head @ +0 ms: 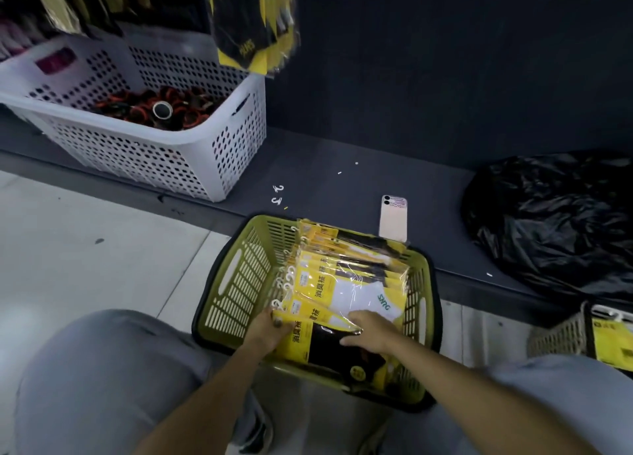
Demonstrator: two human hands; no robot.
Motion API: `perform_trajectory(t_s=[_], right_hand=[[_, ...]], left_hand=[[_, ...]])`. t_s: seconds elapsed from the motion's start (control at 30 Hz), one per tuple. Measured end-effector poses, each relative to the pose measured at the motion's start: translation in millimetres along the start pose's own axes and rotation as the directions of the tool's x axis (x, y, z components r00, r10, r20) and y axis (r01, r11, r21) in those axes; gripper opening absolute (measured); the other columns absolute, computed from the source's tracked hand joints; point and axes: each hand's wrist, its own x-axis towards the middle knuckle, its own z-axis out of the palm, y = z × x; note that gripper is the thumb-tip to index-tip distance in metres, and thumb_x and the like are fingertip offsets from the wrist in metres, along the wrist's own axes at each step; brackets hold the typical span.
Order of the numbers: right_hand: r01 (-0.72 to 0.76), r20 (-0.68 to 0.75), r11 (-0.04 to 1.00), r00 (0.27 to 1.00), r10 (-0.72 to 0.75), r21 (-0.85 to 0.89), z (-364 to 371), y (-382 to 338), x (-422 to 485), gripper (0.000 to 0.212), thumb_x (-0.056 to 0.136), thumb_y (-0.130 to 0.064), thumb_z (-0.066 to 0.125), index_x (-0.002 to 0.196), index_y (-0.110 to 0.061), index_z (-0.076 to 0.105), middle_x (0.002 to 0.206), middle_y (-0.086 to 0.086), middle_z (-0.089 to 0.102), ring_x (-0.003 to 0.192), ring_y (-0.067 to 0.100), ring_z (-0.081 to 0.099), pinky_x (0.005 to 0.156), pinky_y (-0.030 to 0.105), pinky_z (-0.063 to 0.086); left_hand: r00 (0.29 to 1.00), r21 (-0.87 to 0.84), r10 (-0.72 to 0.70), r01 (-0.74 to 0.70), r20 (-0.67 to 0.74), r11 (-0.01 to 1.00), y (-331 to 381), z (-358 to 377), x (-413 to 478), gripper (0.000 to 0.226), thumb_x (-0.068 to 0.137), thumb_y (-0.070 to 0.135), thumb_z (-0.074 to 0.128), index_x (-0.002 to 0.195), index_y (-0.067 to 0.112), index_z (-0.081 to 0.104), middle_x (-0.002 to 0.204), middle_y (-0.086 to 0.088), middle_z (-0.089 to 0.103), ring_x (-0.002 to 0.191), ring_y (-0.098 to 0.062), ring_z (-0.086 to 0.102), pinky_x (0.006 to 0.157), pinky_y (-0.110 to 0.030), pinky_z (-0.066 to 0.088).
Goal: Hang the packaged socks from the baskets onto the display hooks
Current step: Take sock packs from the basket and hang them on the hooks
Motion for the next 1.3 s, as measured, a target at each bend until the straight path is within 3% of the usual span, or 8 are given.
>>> perform_trajectory(t_s=[0.13,0.23,0.37,0.5,0.67,0.8,0.9,1.3], right_hand=[[0.056,-0.088,0.96,0.996,-0.033,0.274,-30,-13,3,0.07,0.087,-0.031,0.069,0.144,-0.006,0.038,0.148,0.007,0.042,0.136,0.023,0.041,0.108,0.028,0.034],[0.175,-0.266,0.846,0.963,-0.041,0.504,-60,-34,-2,0.046,0.086,-0.022,0.07,0.128,-0.008,0.056,0.114,-0.014,0.061,0.113,0.014,0.059,0.083,0.002,0.041],[0.311,-0.356,0.694,0.931,-0.084,0.649,-94,-68,-18,0.014,0.087,-0.023,0.069,0.099,-0.029,0.066,0.102,-0.015,0.07,0.092,-0.004,0.065,0.085,0.012,0.047],[0.434,-0.412,0.591,0.893,-0.181,0.68,-127,-102,-35,0.029,0.083,-0.031,0.069,0.111,-0.021,0.066,0.111,-0.004,0.072,0.109,0.011,0.065,0.101,0.03,0.045],[0.552,-0.461,0.504,0.833,-0.305,0.664,-183,-162,-49,0.05,0.072,-0.046,0.073,0.117,-0.025,0.065,0.118,0.001,0.07,0.115,0.02,0.063,0.108,0.047,0.04],[0.612,-0.495,0.499,0.79,-0.361,0.613,-225,-215,-50,0.05,0.074,-0.05,0.066,0.116,-0.022,0.065,0.114,-0.003,0.071,0.11,0.013,0.065,0.102,0.034,0.045],[0.637,-0.501,0.504,0.771,-0.394,0.584,-250,-250,-47,0.035,0.085,-0.046,0.058,0.106,-0.021,0.066,0.098,-0.004,0.073,0.091,0.016,0.068,0.077,0.022,0.053],[0.823,-0.827,0.389,0.519,-0.216,0.414,-313,-336,-15,0.016,0.096,-0.022,0.054,0.099,-0.015,0.068,0.095,0.004,0.074,0.087,0.015,0.071,0.078,0.027,0.057]], left_hand=[[0.957,-0.255,0.002,-0.079,-0.29,0.964,33,-8,-3,0.065,0.078,0.025,0.077,0.134,0.008,0.046,0.132,-0.011,0.054,0.119,-0.021,0.051,0.1,-0.035,0.043],[0.891,-0.418,-0.05,-0.162,-0.451,0.894,75,-31,-5,0.1,0.074,0.03,0.08,0.149,0.007,0.017,0.153,-0.013,0.023,0.141,-0.027,0.026,0.115,-0.039,0.027],[0.976,-0.708,0.092,-0.208,-0.199,0.675,128,-63,-19,0.046,0.083,0.037,0.069,0.123,0.018,0.055,0.123,0.006,0.063,0.105,-0.005,0.063,0.082,-0.02,0.05],[0.869,-0.669,0.275,-0.493,-0.412,0.556,169,-102,-31,0.016,0.083,0.025,0.07,0.099,0.026,0.068,0.091,0.02,0.073,0.086,0.007,0.067,0.066,-0.003,0.047],[0.765,-0.599,0.39,-0.643,-0.512,0.477,211,-172,-40,0.023,0.078,0.035,0.07,0.099,0.027,0.068,0.095,0.015,0.074,0.088,0.0,0.069,0.07,-0.012,0.052],[0.684,-0.554,0.461,-0.729,-0.565,0.403,236,-232,-39,0.015,0.086,0.023,0.065,0.1,0.028,0.066,0.099,0.015,0.073,0.098,-0.003,0.067,0.083,-0.02,0.051],[0.615,-0.502,0.536,-0.786,-0.578,0.36,246,-264,-41,0.019,0.088,0.013,0.062,0.103,0.025,0.064,0.096,0.018,0.073,0.094,0.001,0.067,0.075,-0.011,0.05],[0.522,-0.392,0.451,-0.85,-0.724,0.352,231,-335,-19,0.018,0.086,0.016,0.066,0.101,0.026,0.065,0.093,0.018,0.073,0.088,0.003,0.068,0.066,-0.005,0.048]])
